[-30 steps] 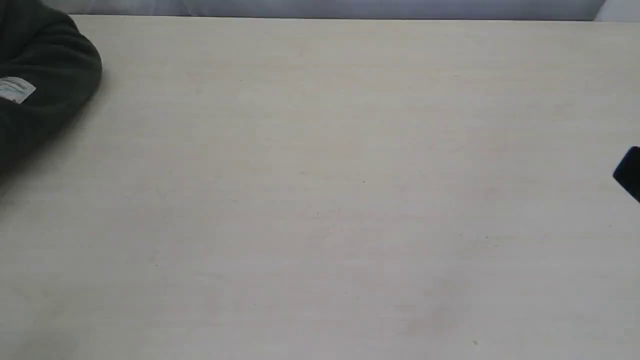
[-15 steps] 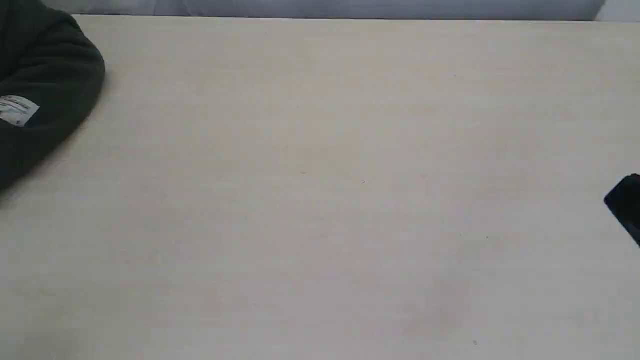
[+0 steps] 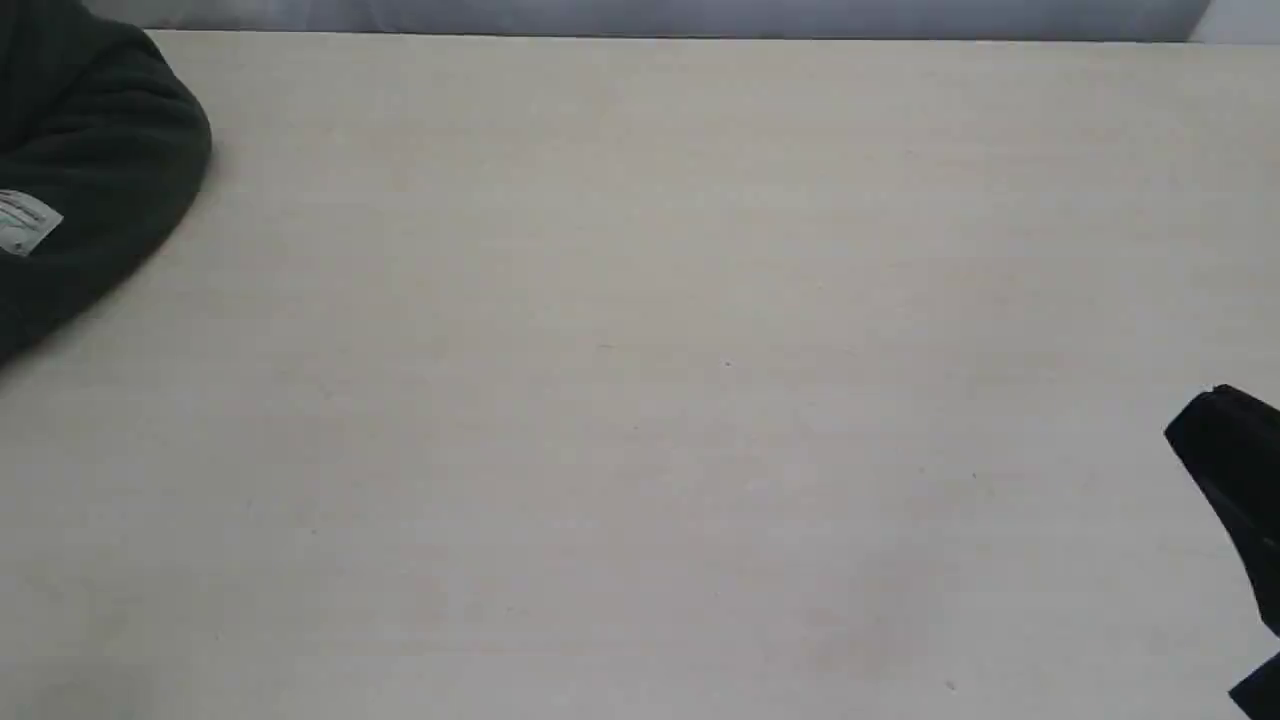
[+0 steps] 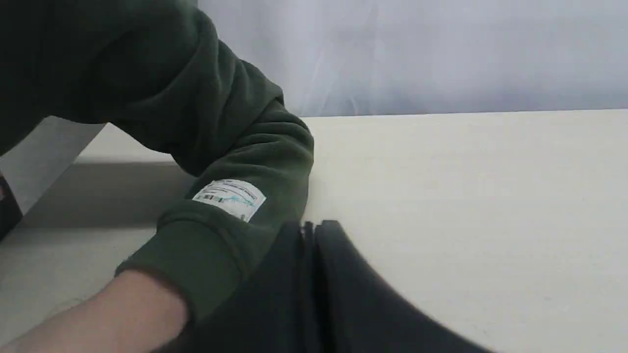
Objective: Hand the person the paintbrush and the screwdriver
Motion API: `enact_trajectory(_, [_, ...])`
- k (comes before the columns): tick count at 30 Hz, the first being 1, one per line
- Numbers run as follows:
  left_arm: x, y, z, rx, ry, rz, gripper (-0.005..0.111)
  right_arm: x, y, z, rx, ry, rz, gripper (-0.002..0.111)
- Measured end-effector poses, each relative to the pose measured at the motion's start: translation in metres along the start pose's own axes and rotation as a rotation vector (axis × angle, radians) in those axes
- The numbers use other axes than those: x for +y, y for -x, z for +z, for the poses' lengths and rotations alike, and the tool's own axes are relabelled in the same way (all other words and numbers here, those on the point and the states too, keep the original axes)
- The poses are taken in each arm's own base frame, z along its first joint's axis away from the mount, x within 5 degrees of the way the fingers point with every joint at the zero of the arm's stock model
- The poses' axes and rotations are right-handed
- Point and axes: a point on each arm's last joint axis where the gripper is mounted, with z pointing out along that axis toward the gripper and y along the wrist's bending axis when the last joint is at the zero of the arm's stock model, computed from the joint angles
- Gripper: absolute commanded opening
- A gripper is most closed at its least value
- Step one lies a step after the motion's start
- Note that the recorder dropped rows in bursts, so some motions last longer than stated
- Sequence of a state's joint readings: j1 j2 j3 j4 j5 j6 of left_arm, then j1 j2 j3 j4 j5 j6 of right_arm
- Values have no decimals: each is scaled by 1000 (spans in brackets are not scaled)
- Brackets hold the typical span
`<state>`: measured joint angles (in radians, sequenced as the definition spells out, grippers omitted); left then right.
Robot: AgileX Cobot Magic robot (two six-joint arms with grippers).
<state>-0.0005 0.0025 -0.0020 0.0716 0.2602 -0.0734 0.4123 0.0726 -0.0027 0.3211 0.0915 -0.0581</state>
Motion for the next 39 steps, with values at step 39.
enact_trajectory(39, [0, 0, 0, 0, 0, 0, 0, 0, -1, 0, 14, 3, -191, 4])
